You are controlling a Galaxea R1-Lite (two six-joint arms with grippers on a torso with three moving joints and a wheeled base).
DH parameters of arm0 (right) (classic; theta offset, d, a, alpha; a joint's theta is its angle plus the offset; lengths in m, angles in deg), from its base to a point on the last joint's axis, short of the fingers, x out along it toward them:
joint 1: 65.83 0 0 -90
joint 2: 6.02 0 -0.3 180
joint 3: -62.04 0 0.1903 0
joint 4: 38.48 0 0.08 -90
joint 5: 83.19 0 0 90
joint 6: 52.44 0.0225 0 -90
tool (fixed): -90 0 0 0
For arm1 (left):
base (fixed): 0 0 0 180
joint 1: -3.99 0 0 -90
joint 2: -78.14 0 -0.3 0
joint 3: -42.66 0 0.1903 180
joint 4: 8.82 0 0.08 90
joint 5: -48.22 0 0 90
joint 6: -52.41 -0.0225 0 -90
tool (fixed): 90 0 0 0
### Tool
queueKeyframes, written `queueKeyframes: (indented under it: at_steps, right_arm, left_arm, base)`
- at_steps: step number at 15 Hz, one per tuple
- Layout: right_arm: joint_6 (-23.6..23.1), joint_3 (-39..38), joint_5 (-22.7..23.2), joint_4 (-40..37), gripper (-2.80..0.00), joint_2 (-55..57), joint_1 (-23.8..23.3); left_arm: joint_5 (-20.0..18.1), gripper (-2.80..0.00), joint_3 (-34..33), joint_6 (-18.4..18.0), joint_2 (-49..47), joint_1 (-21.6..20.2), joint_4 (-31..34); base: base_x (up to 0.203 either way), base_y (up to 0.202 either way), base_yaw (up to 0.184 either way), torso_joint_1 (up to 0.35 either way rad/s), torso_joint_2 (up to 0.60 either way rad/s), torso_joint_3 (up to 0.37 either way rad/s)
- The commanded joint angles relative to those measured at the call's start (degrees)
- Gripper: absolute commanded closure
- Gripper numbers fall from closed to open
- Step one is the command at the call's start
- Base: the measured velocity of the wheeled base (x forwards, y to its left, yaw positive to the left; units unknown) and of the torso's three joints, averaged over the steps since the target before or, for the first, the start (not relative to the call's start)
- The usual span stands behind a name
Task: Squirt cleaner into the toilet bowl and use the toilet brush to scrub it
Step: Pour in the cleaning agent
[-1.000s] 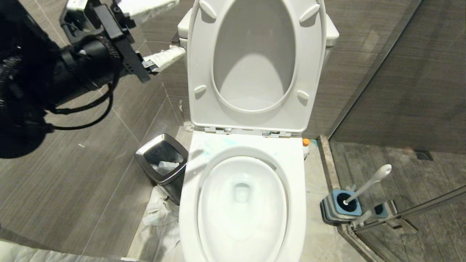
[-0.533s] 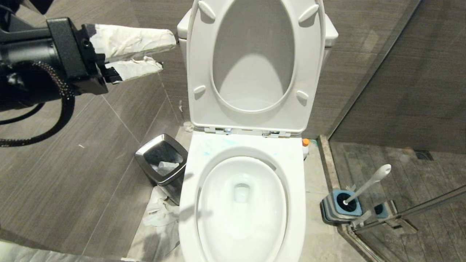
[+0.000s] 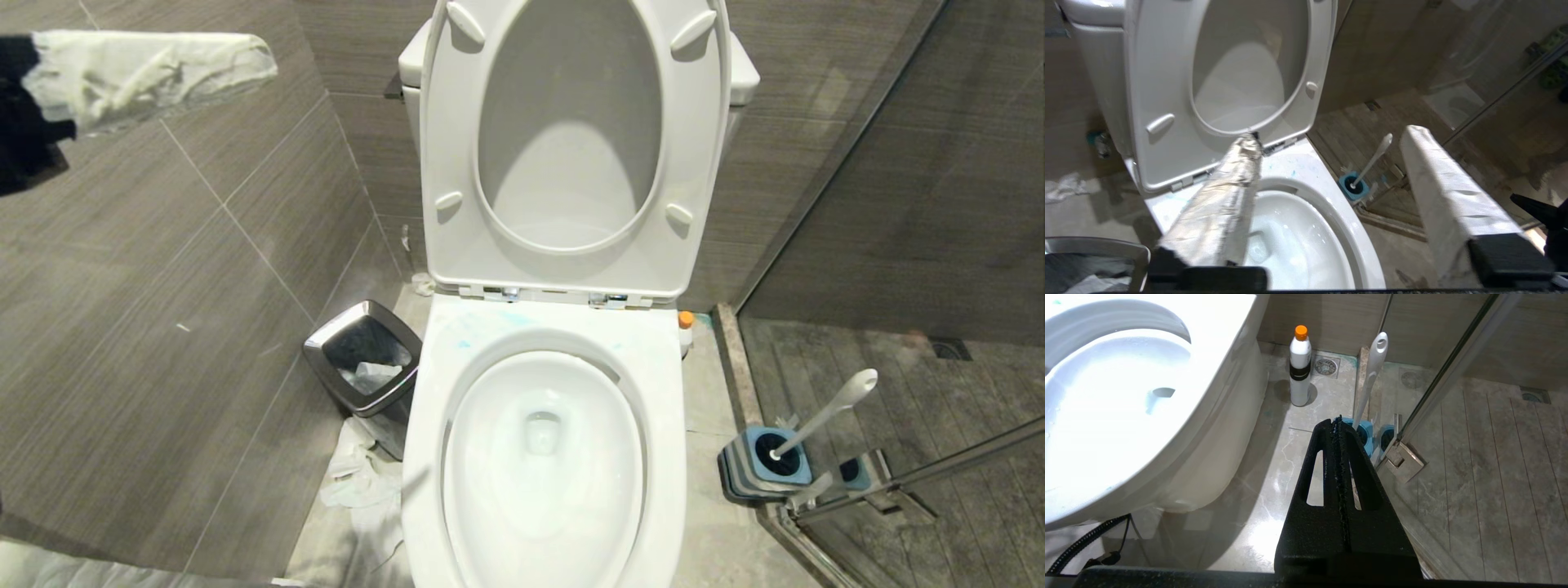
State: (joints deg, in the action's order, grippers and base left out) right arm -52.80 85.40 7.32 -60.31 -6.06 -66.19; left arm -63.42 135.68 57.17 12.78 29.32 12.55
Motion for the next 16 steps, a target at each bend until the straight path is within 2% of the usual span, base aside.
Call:
queueKeyframes:
  at_steps: [1,5,9,10,13,14,15,16]
  right_arm:
    - [0.0,-0.7,0.0,0.0,0.00,0.0,0.0]
    - [-0.1,-0.7,0.0,0.0,0.00,0.0,0.0]
    - [-0.1,-0.7,0.0,0.0,0.00,0.0,0.0]
    - [-0.1,-0.7,0.0,0.0,0.00,0.0,0.0]
    - [-0.1,-0.7,0.0,0.0,0.00,0.0,0.0]
    - [0.0,-0.7,0.0,0.0,0.00,0.0,0.0]
    - [-0.1,-0.7,0.0,0.0,0.00,0.0,0.0]
    - [-0.1,-0.7,0.0,0.0,0.00,0.0,0.0]
  left_arm:
    - [1.8,0.00,0.1,0.0,3.6,0.0,0.0]
    - [7.9,0.00,0.4,-3.3,7.9,-0.1,-0.1]
    - [17.4,0.00,5.5,-3.8,11.6,-0.4,0.0]
    - [18.7,0.00,5.6,-4.1,12.3,-0.4,0.0]
    - [18.5,0.00,2.8,-7.1,16.1,-0.4,4.8]
    - [17.8,0.00,2.7,-7.2,16.8,-2.1,6.0]
    - [15.9,0.00,2.7,-7.3,17.4,-6.2,6.8]
    - [11.0,0.00,2.5,-7.1,18.3,-12.0,7.3]
  base:
    - [0.000,0.000,0.000,0.000,0.00,0.000]
    - [0.000,0.000,0.000,0.000,0.00,0.000]
    - [0.000,0.000,0.000,0.000,0.00,0.000]
    - [0.000,0.000,0.000,0.000,0.00,0.000]
    - [0.000,0.000,0.000,0.000,0.00,0.000]
    - [0.000,0.000,0.000,0.000,0.00,0.000]
    - [0.000,0.000,0.000,0.000,0.00,0.000]
    - [0.000,0.000,0.000,0.000,0.00,0.000]
